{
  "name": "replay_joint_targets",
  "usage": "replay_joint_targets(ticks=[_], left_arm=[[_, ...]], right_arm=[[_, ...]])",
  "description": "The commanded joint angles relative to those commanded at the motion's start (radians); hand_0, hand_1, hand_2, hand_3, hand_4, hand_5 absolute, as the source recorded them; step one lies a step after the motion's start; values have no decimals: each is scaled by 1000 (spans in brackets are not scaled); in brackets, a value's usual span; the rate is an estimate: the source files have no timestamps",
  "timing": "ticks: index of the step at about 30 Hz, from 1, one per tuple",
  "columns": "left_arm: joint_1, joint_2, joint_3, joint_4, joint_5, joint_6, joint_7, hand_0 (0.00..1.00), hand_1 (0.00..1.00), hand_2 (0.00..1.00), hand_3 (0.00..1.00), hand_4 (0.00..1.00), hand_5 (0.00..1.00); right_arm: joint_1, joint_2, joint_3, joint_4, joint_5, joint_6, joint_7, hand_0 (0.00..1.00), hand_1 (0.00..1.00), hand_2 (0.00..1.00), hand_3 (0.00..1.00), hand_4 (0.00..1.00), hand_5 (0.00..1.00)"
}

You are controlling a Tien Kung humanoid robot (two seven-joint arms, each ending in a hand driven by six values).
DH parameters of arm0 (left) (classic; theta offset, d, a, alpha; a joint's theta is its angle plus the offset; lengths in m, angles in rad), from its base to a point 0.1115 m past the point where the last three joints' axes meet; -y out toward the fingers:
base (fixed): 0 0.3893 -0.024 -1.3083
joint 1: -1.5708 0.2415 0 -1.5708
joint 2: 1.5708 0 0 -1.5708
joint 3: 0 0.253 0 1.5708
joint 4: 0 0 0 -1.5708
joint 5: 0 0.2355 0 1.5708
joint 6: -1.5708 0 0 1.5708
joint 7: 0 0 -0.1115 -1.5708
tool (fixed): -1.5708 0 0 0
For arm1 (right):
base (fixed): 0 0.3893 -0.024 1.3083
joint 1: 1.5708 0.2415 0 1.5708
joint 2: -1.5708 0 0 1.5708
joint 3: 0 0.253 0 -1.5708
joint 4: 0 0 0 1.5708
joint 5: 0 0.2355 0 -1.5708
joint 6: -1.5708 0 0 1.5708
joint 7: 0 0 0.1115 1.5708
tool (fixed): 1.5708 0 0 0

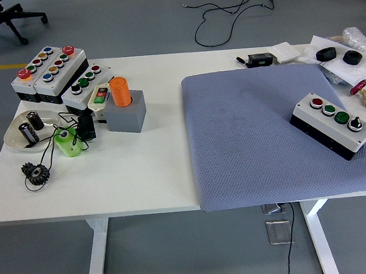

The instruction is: Pick up the button,place it on the desk,press the button,press the button

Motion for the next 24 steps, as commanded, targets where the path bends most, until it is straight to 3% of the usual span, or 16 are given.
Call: replay_joint_targets(ticks=[13, 24], left_arm=[[-1, 1, -5, 0, 3, 0, 1, 619, 567, 539, 513, 291, 998], [-2, -1, -3, 1, -3, 0, 2, 619, 562, 537, 511, 291, 998]], right_arm=[[57, 35, -133, 49, -98, 52, -119, 950, 943, 995, 998, 998, 206], [148, 160, -209, -44, -218, 111, -193, 961, 940, 968, 982, 990, 195]])
